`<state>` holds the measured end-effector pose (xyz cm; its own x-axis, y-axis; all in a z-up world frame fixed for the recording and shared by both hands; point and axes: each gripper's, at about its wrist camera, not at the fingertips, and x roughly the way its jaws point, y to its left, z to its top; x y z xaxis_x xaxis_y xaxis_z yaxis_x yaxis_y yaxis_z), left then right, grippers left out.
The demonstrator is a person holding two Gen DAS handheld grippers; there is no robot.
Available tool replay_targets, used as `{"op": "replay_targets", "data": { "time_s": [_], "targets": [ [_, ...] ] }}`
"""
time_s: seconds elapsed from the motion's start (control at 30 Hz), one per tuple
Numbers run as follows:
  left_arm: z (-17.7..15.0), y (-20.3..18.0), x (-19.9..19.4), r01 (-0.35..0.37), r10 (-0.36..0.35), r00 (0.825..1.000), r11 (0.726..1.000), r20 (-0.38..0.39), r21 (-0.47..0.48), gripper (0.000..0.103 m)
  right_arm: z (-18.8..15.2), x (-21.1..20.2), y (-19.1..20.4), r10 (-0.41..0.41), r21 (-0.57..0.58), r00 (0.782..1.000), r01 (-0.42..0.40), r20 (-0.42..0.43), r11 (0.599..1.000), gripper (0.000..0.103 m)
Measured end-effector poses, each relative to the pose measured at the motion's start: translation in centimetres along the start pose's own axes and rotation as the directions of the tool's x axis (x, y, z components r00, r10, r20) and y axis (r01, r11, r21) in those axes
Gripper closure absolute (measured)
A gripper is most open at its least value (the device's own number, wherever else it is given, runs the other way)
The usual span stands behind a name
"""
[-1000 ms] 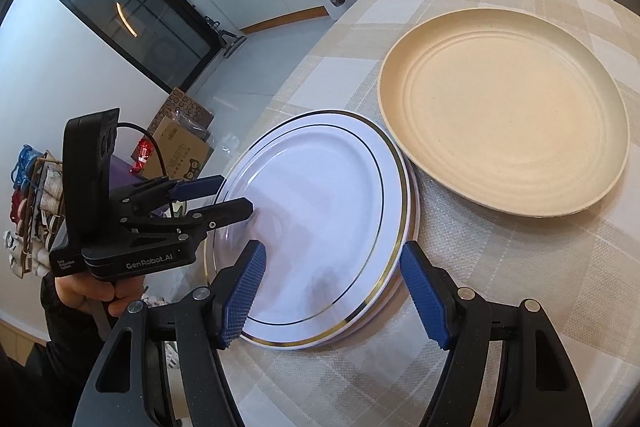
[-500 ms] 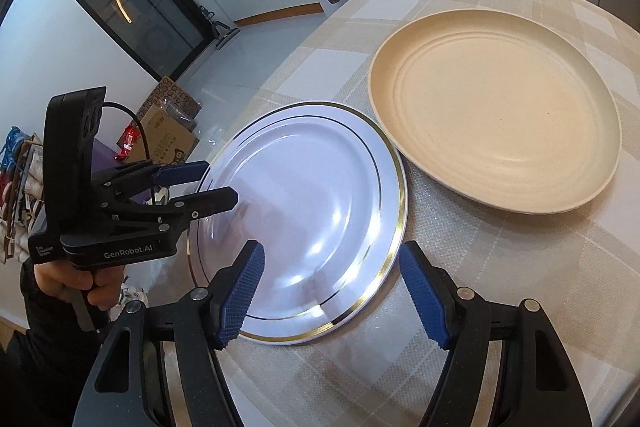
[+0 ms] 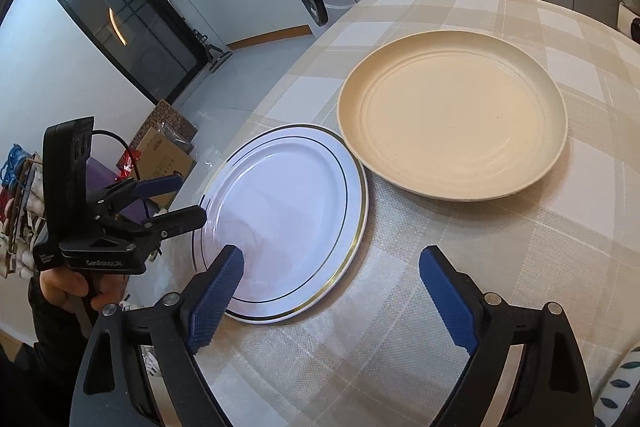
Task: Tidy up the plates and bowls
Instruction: 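Move the right gripper to the rim of the cream plate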
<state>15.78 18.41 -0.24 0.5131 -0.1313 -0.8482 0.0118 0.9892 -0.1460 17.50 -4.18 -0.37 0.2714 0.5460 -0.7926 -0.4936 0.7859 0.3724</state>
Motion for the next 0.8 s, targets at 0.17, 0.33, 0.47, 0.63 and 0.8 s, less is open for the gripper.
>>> {"op": "replay_targets", "data": {
  "time_s": [0.17,0.33,0.47,0.63,0.8],
  "targets": [
    [0.6,-0.7,-1.5,0.008,-0.008,0.999,1.0,0.046,0.0,0.0,-0.3,-1.5,-0.8,-0.002,0.044,0.999,0.001,0.041,0.999,0.004],
    [1.5,-1.8,-2.2,0.015,-0.015,0.998,1.0,0.069,0.009,0.0,-0.4,-2.9,-1.6,-0.011,0.072,0.998,0.006,0.066,0.997,0.003],
    [2.3,-2.5,-2.2,0.017,-0.017,0.997,1.0,0.081,0.008,0.0,-0.2,-3.6,-2.3,-0.022,0.106,0.996,0.013,0.089,0.994,0.003],
    [3.4,-3.3,-2.1,0.01,-0.011,0.995,1.0,0.1,0.007,0.0,-0.1,-4.2,-3.2,-0.048,0.159,0.993,0.03,0.109,0.987,0.003],
    [5.0,-3.9,-1.8,0.012,-0.012,0.992,1.0,0.122,0.003,0.0,0.6,-4.8,-4.1,-0.074,0.2,0.989,0.047,0.126,0.979,0.003]
  ]
}}
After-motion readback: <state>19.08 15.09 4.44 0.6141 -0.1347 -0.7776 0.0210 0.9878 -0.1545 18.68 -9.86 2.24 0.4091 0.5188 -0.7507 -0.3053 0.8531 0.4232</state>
